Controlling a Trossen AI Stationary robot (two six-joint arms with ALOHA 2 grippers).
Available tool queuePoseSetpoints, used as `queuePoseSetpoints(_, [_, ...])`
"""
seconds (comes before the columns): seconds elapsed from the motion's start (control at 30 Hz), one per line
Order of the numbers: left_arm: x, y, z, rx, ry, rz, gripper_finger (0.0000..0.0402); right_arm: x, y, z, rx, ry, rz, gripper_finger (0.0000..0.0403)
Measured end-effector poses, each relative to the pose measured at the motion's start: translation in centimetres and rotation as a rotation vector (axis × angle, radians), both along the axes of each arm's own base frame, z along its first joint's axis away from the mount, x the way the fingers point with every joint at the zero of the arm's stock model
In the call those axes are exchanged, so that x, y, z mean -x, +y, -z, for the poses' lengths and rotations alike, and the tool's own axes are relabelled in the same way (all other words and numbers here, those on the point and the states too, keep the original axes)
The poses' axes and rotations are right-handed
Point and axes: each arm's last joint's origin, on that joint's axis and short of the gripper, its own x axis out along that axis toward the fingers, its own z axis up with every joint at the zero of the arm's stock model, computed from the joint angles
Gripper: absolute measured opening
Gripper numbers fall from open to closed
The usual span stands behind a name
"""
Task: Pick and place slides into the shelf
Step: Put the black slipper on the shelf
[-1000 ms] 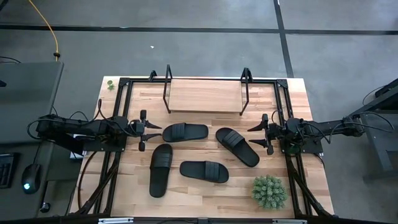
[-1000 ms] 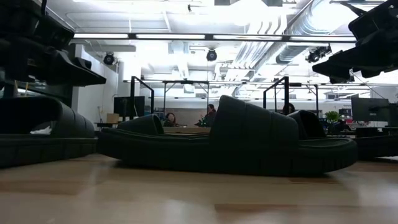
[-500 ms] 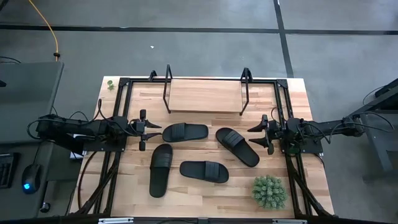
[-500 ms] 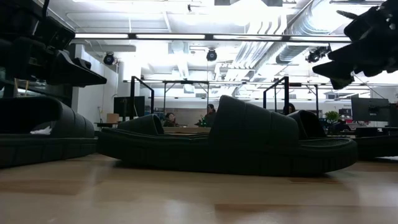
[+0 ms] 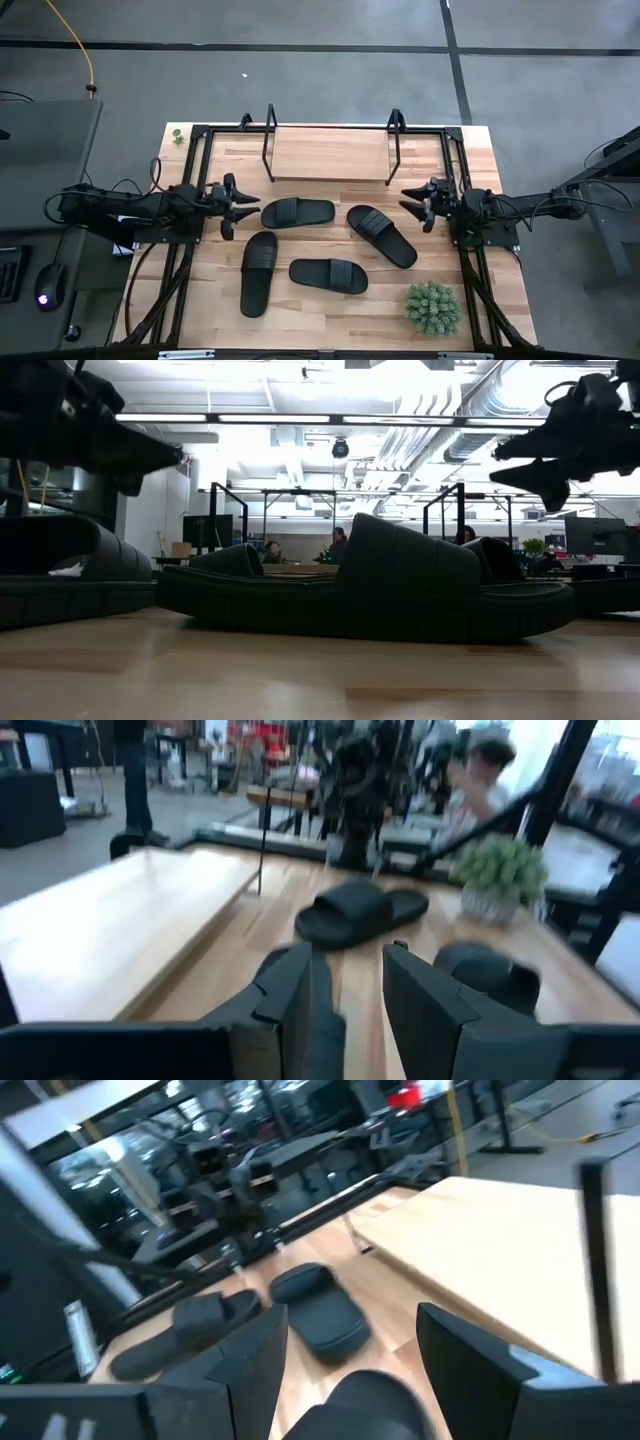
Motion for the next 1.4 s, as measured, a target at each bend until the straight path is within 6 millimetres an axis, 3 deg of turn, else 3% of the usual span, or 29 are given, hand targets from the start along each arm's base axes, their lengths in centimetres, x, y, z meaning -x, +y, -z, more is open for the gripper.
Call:
queuePoseSetpoints(0.37, [0.0,0.0,-1.2,0.036,-0.094,0.010,0.0111,0.0,-0.1,-0.6,-0.053,-0.080,0.033,0.0213])
queuePoseSetpoints(0.67, [0.4,-0.2,-6.2,0.059,-0.070,0.041,0.0111,0.3,0.1,-3.1,0.062,-0.297,-0.027,0.0213])
queuePoseSetpoints(0.83, [1.2,-0.2,-9.8,0.054,-0.106,0.043,0.0111,0.8,0.0,-5.8,0.153,-0.342,-0.013,0.0213])
queuePoseSetpoints(1.1, [2.0,-0.3,-12.5,0.056,-0.176,0.038,0.0111,2.0,0.1,-11.2,0.257,-0.318,-0.077,0.0213])
queuePoseSetpoints(1.4, [1.2,-0.3,-15.0,0.039,-0.213,0.062,0.0111,-0.7,0.4,-13.3,0.341,-0.171,-0.105,0.0213])
